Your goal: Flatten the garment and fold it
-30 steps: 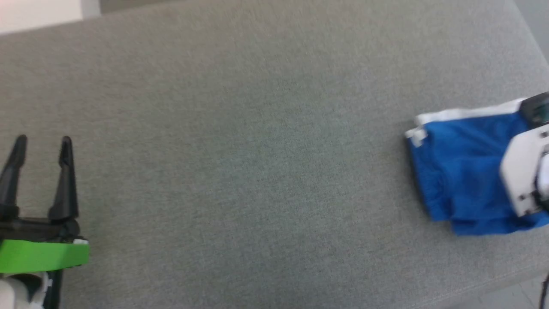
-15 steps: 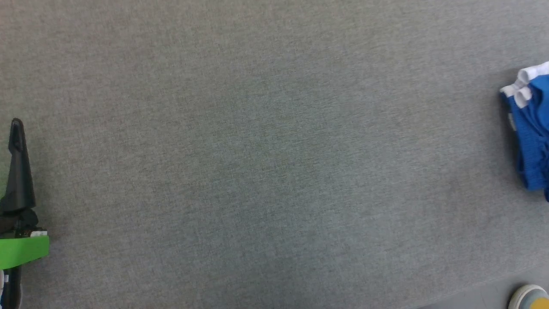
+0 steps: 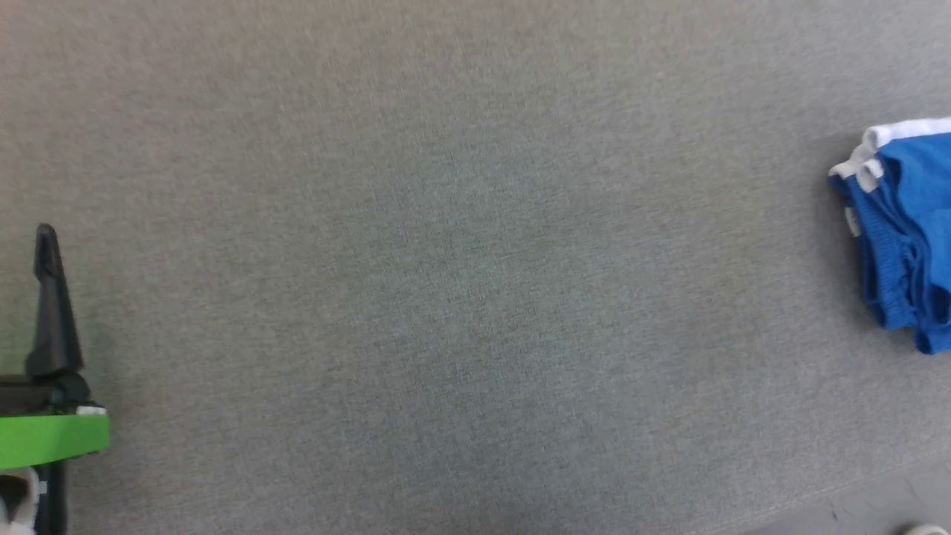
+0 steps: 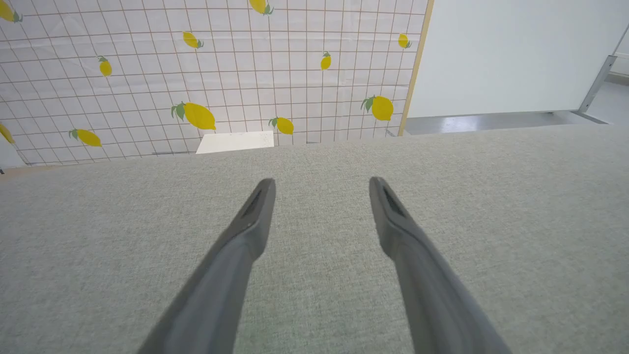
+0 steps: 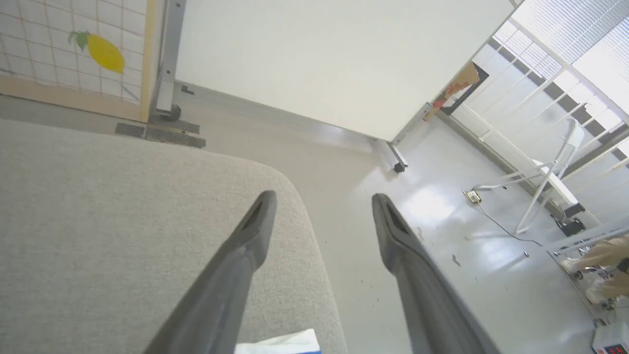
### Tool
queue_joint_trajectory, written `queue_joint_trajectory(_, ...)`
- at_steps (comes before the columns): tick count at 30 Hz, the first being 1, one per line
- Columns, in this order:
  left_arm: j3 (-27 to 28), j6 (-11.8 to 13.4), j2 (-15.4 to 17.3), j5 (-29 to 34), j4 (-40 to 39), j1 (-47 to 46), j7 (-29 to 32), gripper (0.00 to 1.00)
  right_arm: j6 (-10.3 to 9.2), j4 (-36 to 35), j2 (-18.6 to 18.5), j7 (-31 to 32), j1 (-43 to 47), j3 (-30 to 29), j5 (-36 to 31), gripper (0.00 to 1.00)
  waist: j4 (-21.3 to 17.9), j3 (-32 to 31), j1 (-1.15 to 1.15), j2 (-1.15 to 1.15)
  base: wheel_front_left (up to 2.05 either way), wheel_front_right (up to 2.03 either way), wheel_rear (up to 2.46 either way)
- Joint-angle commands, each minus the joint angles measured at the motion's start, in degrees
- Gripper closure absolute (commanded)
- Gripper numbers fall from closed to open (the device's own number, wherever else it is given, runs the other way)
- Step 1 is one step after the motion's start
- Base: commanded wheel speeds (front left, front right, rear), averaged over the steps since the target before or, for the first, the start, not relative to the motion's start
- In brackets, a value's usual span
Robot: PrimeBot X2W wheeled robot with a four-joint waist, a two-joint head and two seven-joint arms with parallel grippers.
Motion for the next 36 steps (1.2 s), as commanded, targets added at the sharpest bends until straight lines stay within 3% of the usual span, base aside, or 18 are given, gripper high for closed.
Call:
queue_joint_trajectory(1,-0.33,0.34,-0.8,0.6,0.74,0.13,-0.22,0.0,-0.11,-1.13,0.61,-2.7,-1.14,1.64,1.46,0.0,0.86,-5.78,0.0,0.0,0.0,0.0,0.0)
queue_joint_trajectory(7,-1.2,1.36,-4.4,1.45,3.51,-0.51,-0.22,0.0,-0.11,-4.34,6.96,-14.37,-0.44,7.19,8.32,0.0,3.24,-13.27,0.0,0.0,0.0,0.0,0.0)
queue_joint_trajectory(15,-2.01,2.72,-7.46,2.78,6.57,-0.43,-0.22,0.0,-0.11,-7.91,16.34,-24.76,9.69,13.18,8.64,0.0,7.61,-19.57,0.0,0.0,0.0,0.0,0.0)
queue_joint_trajectory(19,-2.44,3.23,-8.61,3.17,7.67,-0.95,-0.22,0.0,-0.11,-6.16,17.28,-29.72,15.07,13.54,12.04,0.0,9.82,-21.48,0.0,0.0,0.0,0.0,0.0)
queue_joint_trajectory(26,-3.9,3.81,-11.52,4.22,9.59,-1.12,-0.22,0.0,-0.11,3.64,17.33,-39.02,22.54,12.7,21.1,0.0,12.23,-24.78,0.0,0.0,0.0,0.0,0.0)
queue_joint_trajectory(36,-6.95,4.02,-15.25,7.49,14.4,-0.59,-0.22,0.0,-0.11,8.8,17.34,-39.96,29.1,14.83,17.84,0.0,14.39,-27.42,0.0,0.0,0.0,0.0,0.0)
